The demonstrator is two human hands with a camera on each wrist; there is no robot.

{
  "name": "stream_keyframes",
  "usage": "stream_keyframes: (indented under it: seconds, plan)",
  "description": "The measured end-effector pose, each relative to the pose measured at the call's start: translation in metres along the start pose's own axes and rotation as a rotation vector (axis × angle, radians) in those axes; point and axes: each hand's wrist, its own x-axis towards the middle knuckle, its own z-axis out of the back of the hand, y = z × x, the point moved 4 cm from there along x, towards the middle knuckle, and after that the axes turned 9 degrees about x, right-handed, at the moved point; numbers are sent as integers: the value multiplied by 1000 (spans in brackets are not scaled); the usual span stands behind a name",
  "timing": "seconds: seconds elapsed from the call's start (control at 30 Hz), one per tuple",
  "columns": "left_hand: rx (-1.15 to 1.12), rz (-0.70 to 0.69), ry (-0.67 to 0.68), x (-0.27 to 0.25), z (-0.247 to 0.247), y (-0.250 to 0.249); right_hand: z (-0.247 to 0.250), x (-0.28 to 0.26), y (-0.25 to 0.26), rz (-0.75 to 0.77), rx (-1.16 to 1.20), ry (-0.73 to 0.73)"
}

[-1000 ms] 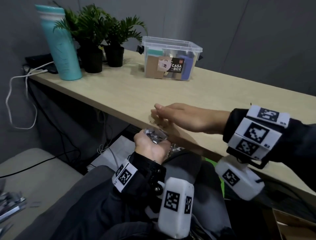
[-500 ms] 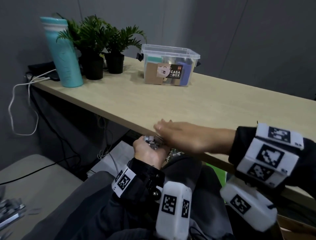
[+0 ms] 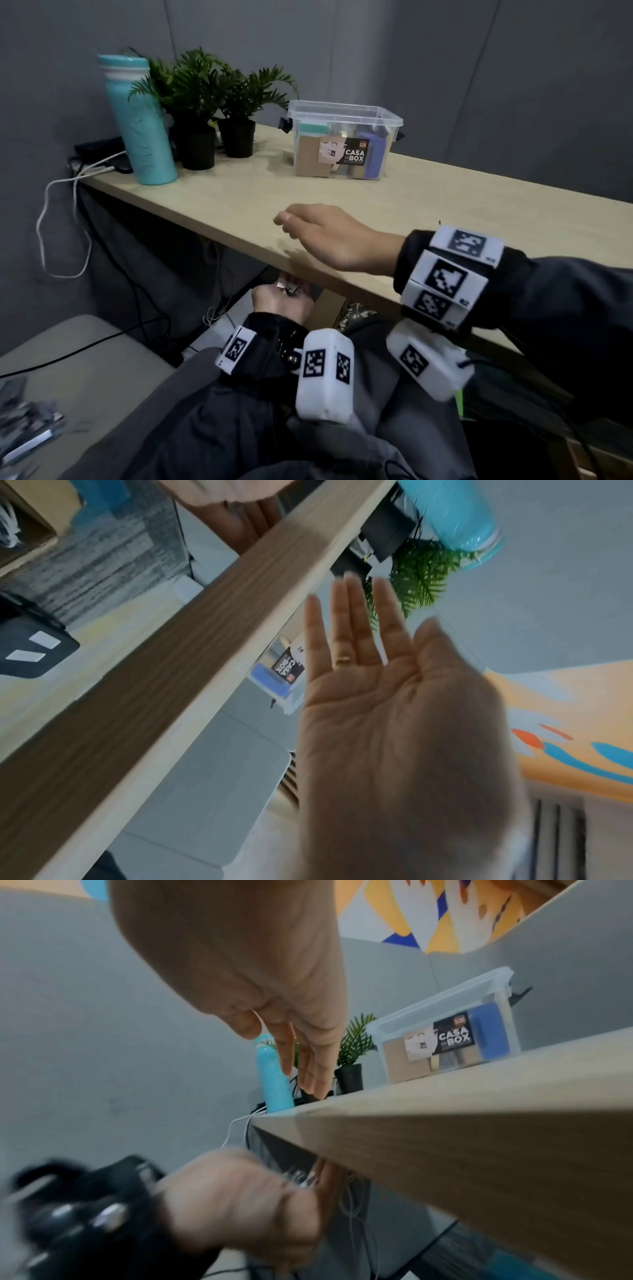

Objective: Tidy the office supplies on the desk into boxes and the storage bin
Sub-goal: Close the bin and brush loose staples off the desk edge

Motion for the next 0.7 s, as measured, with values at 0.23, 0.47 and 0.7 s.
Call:
stream_keyframes:
  seconds: [0.23,0.47,0.7]
  plan:
    - [-92,12,-94,4,14,-17,9,27,6,89,24,-90]
    - [-115,-298,17,-30,-18,-64,46,39,-8,54,20,-280]
    - [-87,-308,169,-46,-105,-69,90,45,-46,-124,6,-389]
